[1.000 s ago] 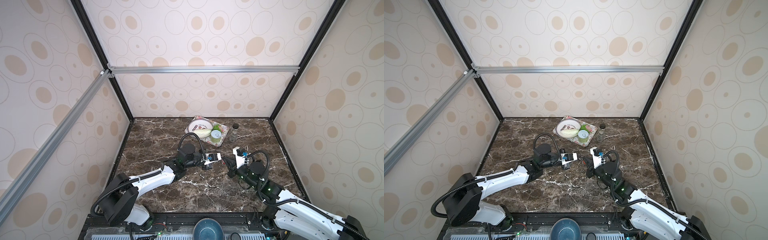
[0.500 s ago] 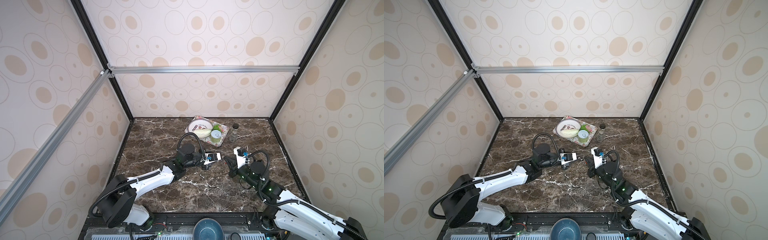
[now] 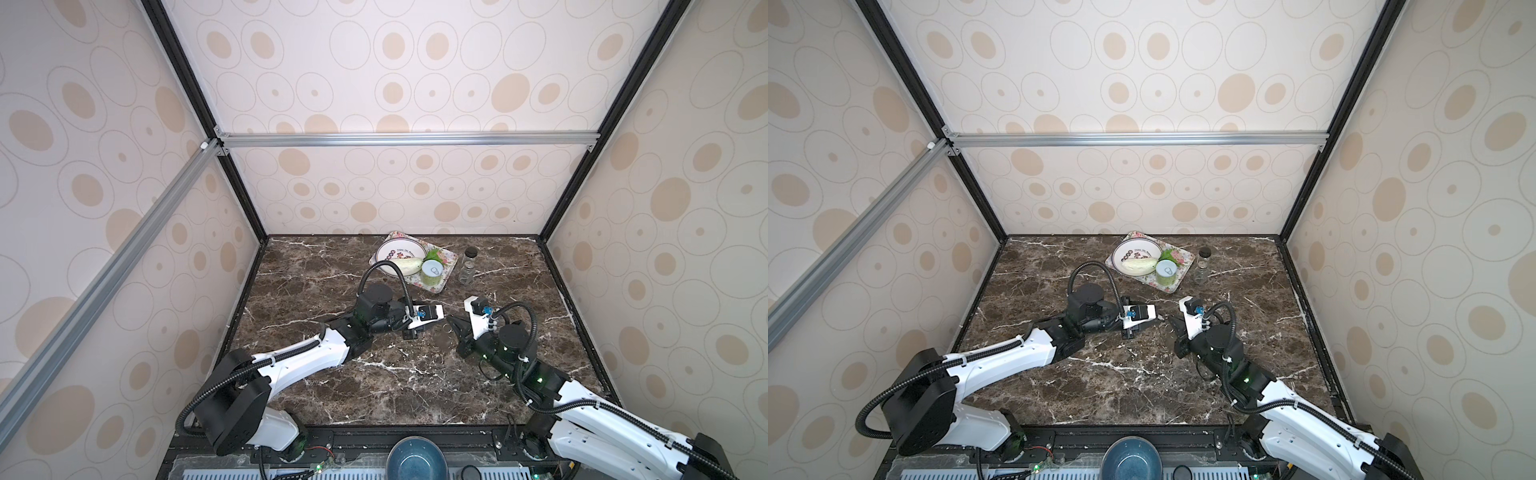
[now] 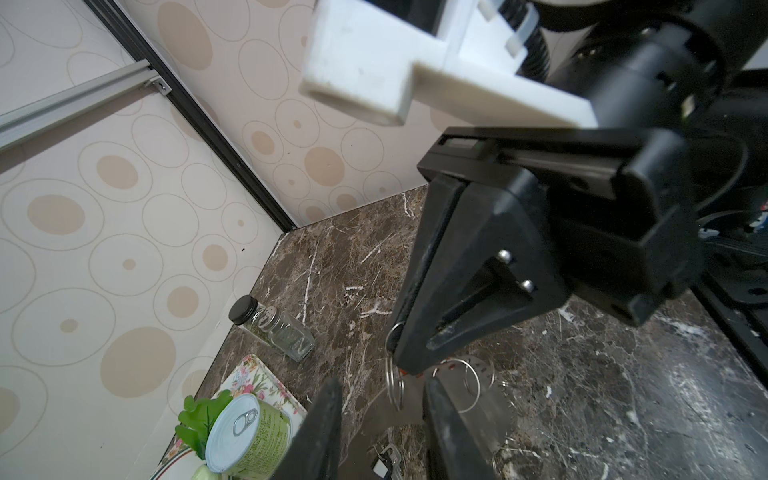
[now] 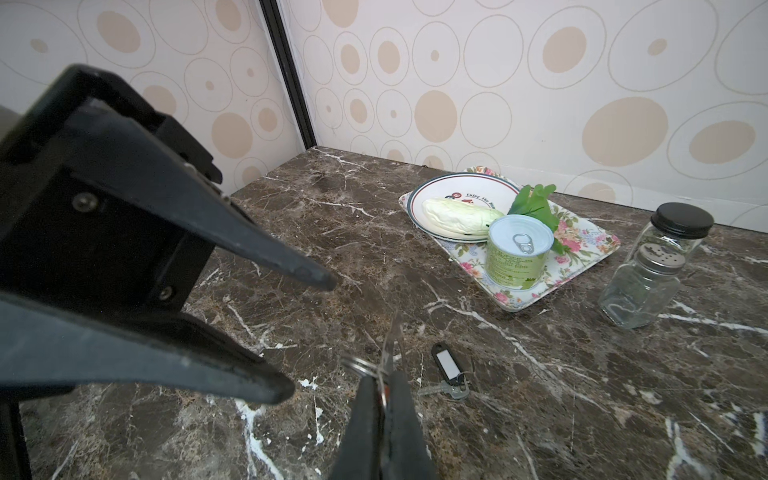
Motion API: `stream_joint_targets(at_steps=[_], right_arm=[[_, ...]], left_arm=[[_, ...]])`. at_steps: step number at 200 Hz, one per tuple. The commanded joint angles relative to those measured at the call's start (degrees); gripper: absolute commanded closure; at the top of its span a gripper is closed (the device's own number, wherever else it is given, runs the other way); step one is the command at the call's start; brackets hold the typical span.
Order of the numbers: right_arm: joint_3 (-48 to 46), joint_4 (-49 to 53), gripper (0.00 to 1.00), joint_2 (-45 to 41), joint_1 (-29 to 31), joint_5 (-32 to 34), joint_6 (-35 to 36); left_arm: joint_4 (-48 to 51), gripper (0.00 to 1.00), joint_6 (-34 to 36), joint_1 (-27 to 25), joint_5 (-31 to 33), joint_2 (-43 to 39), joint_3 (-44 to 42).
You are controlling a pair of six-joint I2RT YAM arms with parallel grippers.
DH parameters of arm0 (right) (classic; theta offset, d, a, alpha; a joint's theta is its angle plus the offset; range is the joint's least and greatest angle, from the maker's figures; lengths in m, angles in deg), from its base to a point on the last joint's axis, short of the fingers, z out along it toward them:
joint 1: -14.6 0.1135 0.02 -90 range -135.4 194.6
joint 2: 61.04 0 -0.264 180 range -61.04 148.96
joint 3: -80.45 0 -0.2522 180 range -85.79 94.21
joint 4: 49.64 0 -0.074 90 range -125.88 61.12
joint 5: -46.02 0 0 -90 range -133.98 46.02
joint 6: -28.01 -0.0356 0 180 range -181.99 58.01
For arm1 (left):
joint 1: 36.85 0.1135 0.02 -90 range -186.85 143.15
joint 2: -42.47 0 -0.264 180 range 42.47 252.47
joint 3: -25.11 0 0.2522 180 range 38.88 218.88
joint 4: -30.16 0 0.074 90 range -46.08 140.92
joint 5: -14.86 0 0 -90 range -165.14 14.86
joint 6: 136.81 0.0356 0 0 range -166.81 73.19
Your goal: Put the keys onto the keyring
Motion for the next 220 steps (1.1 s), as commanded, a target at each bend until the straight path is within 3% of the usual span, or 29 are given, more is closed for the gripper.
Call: stream_joint_targets(at_steps=[1,220], right_arm=[[0.55,-1.43,1.00,-0.59,0.57,1.06,1.51],[0.25,-2.13,1.00,-1.17,2.01,2.48,2.67]], left_arm=[[2.35,0.67,1.56,-0.29,-0.50,0.24,3.71],[7.94,0.68,1.83,-0.30,-0.76,3.86,7.96]])
